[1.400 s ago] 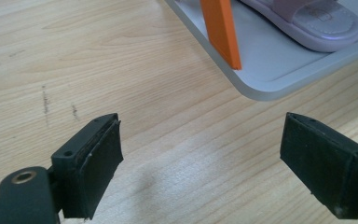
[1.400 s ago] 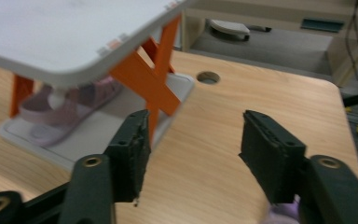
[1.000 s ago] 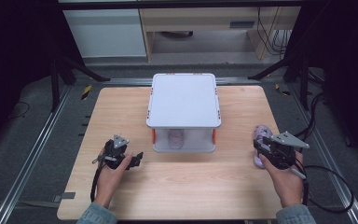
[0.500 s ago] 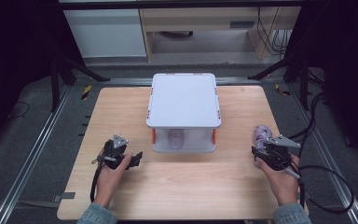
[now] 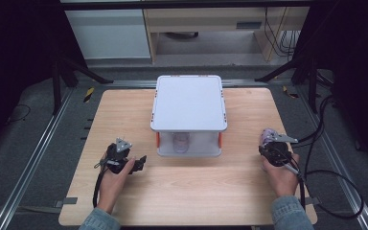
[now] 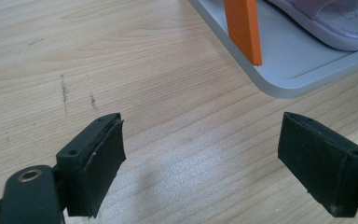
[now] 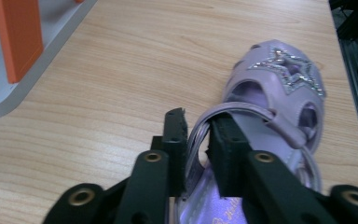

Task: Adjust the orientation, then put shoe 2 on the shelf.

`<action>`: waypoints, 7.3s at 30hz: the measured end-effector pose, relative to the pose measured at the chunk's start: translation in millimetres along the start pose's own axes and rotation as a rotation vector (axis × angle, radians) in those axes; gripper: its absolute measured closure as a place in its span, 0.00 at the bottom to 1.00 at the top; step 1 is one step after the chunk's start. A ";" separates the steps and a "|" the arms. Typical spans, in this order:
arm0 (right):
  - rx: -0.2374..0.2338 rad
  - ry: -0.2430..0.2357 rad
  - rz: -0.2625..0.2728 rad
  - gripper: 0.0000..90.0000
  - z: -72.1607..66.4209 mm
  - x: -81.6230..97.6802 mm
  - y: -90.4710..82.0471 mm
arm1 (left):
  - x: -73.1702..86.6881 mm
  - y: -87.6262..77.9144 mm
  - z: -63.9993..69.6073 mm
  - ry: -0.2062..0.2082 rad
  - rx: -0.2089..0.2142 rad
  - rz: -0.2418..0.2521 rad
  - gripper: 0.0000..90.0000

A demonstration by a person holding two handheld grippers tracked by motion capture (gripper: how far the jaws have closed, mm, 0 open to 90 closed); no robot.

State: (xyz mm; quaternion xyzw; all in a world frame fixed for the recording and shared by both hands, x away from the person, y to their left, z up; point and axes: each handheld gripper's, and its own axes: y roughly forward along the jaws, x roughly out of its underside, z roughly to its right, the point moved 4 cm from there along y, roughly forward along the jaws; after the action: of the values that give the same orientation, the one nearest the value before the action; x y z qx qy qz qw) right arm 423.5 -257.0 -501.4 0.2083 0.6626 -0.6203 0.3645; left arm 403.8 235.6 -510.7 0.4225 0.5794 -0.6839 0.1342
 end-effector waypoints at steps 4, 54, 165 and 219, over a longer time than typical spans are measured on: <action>-0.018 0.039 0.062 0.95 8.6 4.2 -12.7 | -0.2 -0.1 -0.9 -0.002 -0.003 0.003 0.15; -0.590 -0.347 0.087 0.95 -191.2 32.3 -70.0 | -0.4 -0.2 -3.9 -0.012 -0.007 0.009 0.16; -0.426 0.090 0.290 0.93 -137.1 -23.3 -35.1 | -94.5 -70.9 -14.1 -0.008 0.135 0.189 0.81; -0.316 0.133 0.265 0.90 -160.5 -30.7 38.7 | -166.2 -31.7 74.8 0.083 0.251 0.168 0.97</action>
State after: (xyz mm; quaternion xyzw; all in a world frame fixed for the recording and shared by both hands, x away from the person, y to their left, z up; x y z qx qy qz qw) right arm 435.5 -89.8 -510.3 0.2741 0.7411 -0.4402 0.4265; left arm 451.7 126.3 -369.4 0.5108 0.4570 -0.7193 0.1133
